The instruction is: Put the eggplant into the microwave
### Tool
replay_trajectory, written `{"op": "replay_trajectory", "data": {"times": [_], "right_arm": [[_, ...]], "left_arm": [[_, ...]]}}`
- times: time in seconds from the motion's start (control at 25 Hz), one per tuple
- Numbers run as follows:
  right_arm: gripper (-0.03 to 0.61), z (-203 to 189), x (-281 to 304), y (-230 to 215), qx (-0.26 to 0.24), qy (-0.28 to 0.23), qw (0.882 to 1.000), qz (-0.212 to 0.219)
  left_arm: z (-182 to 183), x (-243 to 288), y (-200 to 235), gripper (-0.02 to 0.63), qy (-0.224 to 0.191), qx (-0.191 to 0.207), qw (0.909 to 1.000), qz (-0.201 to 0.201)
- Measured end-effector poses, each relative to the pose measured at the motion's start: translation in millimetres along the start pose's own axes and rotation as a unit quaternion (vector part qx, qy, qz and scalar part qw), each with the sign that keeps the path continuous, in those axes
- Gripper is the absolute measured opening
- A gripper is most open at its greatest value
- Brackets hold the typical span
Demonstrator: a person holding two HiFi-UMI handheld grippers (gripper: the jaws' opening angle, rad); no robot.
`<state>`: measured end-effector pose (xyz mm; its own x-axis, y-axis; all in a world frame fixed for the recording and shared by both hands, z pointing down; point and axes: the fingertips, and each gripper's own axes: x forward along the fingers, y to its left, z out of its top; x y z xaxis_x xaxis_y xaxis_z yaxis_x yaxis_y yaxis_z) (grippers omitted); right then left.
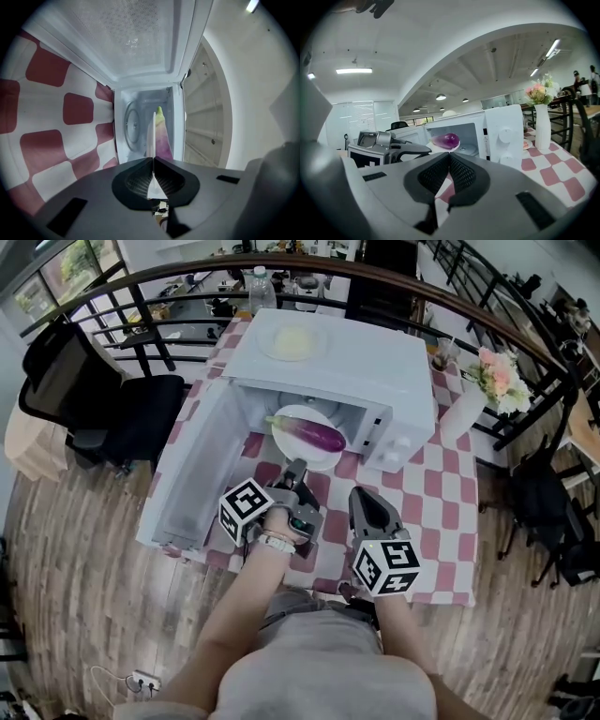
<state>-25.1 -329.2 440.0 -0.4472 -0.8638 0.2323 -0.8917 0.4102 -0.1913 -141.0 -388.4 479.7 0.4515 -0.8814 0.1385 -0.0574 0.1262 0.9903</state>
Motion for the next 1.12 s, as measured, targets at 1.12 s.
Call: {"op": "replay_trajectory", "data": {"times": [1.12], "right_arm": [[0.026,-18,62,-12,0.007,0.018,1.0,0.0]], "left_arm": [[47,81,66,0.015,0.011,-0.023,0.9997,0.008]]}}
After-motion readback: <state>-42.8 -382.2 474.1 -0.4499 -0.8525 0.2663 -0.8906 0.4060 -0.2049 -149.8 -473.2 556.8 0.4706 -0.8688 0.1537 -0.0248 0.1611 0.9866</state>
